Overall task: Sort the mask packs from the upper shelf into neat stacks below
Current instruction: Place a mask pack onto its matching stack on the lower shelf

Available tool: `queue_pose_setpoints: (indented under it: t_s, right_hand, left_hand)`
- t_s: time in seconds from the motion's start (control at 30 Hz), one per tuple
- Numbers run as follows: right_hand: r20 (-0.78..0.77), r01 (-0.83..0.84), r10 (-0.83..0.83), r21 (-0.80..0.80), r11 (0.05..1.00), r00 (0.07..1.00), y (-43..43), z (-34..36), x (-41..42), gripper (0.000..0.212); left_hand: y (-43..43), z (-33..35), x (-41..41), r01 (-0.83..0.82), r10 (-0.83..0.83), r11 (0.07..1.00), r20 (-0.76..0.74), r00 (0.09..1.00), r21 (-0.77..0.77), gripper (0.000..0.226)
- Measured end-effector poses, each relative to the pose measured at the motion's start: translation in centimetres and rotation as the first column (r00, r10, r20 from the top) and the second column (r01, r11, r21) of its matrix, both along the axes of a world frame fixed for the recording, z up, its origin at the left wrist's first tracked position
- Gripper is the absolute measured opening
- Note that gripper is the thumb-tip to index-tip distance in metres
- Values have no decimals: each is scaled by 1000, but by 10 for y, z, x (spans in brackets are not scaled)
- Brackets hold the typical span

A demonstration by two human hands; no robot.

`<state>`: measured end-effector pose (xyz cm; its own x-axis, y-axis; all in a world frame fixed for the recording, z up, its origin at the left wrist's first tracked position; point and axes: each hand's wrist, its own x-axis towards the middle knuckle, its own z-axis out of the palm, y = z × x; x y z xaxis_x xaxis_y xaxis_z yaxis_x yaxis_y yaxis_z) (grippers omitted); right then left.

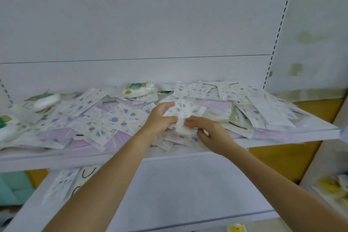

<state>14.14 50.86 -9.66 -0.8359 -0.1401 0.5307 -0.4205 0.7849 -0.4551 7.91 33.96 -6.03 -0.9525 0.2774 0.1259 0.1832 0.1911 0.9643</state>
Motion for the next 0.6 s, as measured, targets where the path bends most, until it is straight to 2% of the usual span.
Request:
queue_pose_setpoints:
  t_s: [0.1,0.17,0.23,0.3,0.37,0.43,0.5,0.53,0.6]
  right_hand:
    - [-9,125,-125,17,992,992,12,11,-17,46]
    - [-11,240,-240,40,970,971,20,26,-39,43]
    - [45,319,-332,181,930,942,25,41,-67,47]
    - [181,349,-434,366,863,883,23,49,-92,63]
    - [292,368,-518,442,818,804,18,52,-107,72]
    - [284,402,-567,473,784,773,13,50,-112,64]
    - [195,442,-582,477,759,789,10,45,-111,43]
    - [152,469,-577,437,767,803,9,43,-110,34]
    - [92,510,-546,259,820,833,5,40,-104,29]
  left_hand:
    - [-12,5,-7,-40,35,998,-111,993,-48,43]
    - [-18,6,-12,-124,126,992,-166,978,21,48]
    - [-22,3,-16,-205,220,974,-184,958,100,49]
    - [-25,-5,-20,-255,275,957,-158,948,136,48]
    - [-28,-9,-24,-280,294,952,-116,949,123,47]
    - [-32,-10,-27,-292,301,951,-93,949,99,46]
    - [-33,-10,-31,-287,294,954,-87,952,84,46]
    - [-32,-10,-33,-282,288,956,-87,954,77,46]
    - [-31,-11,-34,-263,268,961,-61,961,81,44]
